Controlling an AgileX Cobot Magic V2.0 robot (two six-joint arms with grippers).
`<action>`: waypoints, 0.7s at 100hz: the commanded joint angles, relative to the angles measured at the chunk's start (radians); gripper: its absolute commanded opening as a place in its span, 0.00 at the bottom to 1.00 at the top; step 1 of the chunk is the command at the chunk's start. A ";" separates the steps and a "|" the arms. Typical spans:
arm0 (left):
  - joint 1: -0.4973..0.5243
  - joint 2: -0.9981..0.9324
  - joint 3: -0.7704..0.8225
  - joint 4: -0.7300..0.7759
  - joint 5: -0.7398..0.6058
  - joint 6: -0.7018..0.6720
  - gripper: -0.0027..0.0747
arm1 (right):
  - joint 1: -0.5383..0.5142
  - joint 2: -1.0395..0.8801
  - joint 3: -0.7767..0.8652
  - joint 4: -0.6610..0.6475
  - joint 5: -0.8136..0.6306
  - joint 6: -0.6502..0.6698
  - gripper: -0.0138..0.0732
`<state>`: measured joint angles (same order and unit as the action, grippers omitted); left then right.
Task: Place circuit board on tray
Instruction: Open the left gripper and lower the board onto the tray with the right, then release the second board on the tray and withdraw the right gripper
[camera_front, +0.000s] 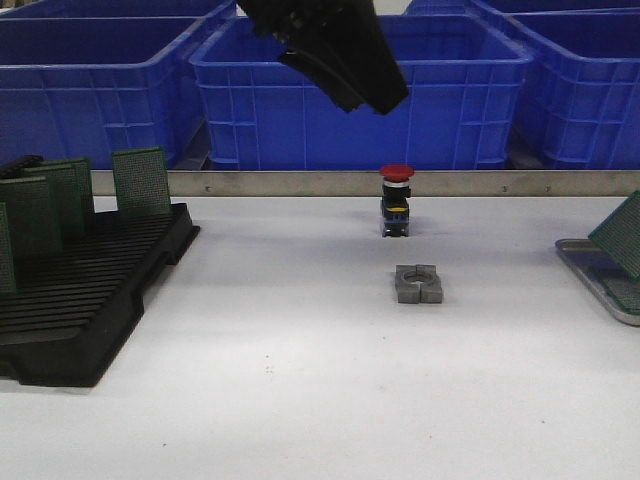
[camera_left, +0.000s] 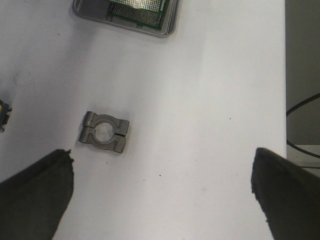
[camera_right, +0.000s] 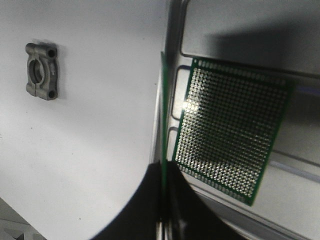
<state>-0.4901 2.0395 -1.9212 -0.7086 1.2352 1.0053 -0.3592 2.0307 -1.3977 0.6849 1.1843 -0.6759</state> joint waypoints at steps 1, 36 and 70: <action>-0.008 -0.069 -0.033 -0.060 0.040 -0.009 0.90 | -0.009 -0.044 -0.026 0.032 0.021 -0.006 0.09; -0.008 -0.069 -0.033 -0.060 0.040 -0.009 0.90 | -0.009 -0.042 -0.026 0.015 0.020 -0.006 0.23; -0.008 -0.069 -0.033 -0.060 0.040 -0.009 0.90 | -0.009 -0.042 -0.026 0.012 -0.002 -0.006 0.46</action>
<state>-0.4901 2.0395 -1.9212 -0.7086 1.2352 1.0053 -0.3592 2.0402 -1.3977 0.6686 1.1701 -0.6759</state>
